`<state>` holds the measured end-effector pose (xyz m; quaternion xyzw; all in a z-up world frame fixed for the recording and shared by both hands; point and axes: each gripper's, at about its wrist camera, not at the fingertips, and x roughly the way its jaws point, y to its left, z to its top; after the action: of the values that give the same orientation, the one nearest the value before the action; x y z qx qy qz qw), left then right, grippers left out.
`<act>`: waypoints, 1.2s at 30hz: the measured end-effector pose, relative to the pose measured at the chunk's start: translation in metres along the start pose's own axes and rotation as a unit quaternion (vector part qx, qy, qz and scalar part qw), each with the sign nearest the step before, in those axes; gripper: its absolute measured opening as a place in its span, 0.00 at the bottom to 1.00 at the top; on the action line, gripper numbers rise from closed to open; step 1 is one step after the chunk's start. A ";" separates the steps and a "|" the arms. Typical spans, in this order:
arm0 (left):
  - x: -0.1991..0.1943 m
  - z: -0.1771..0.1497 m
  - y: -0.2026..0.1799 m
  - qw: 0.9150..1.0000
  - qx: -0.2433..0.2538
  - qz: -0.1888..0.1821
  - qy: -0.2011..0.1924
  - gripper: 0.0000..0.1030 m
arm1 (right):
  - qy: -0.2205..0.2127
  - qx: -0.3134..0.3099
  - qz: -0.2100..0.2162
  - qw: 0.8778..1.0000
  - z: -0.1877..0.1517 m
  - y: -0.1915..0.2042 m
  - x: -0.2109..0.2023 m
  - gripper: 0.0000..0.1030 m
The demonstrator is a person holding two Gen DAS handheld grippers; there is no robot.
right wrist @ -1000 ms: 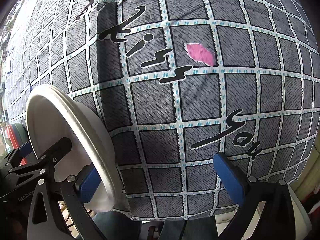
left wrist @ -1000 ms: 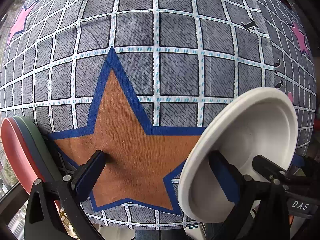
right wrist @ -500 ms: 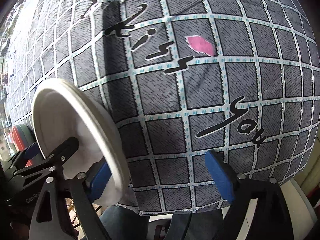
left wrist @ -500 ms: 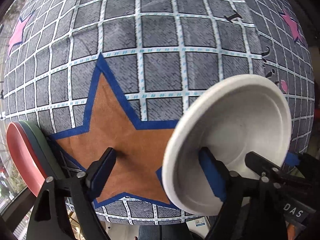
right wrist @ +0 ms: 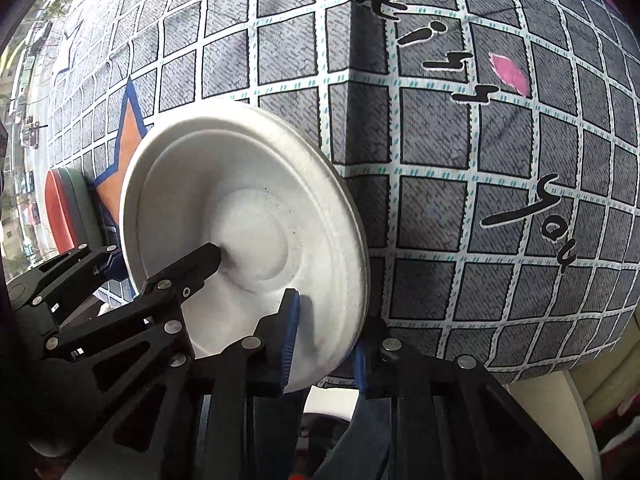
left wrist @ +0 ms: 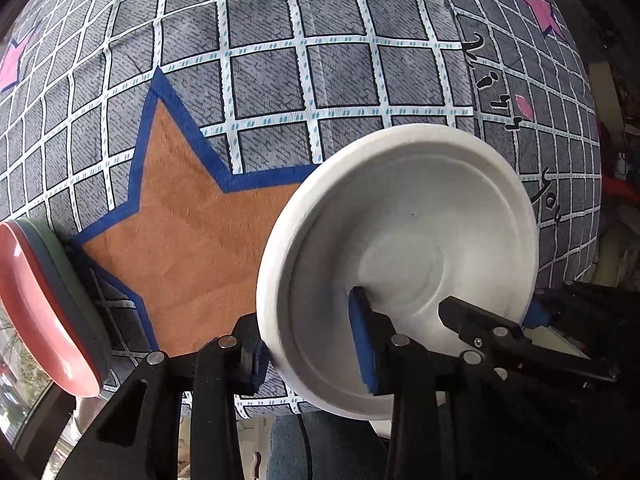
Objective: Organize plates and bowls
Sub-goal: 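Close the right gripper on the stacked bowls' rim and lift them, then carry the bowls onto the pink plate stack and open the right gripper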
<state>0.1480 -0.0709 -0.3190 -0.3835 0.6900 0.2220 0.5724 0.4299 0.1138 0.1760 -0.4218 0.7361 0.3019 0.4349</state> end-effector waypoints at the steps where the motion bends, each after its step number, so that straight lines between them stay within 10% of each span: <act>1: -0.001 -0.001 0.001 1.000 -0.001 -0.001 -0.001 0.37 | 0.000 -0.003 -0.002 1.000 0.000 0.002 -0.001 0.24; 19: -0.058 0.028 0.033 0.999 -0.012 -0.005 -0.049 0.37 | -0.036 -0.032 -0.018 0.999 0.040 0.046 -0.062 0.24; 36: -0.167 0.048 0.167 0.989 -0.078 -0.018 -0.125 0.37 | -0.079 -0.104 -0.043 0.991 0.106 0.137 -0.143 0.24</act>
<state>0.0556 0.1127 -0.1924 -0.4085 0.5867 0.3115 0.6261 0.3878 0.3143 0.2678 -0.4710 0.6452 0.3898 0.4582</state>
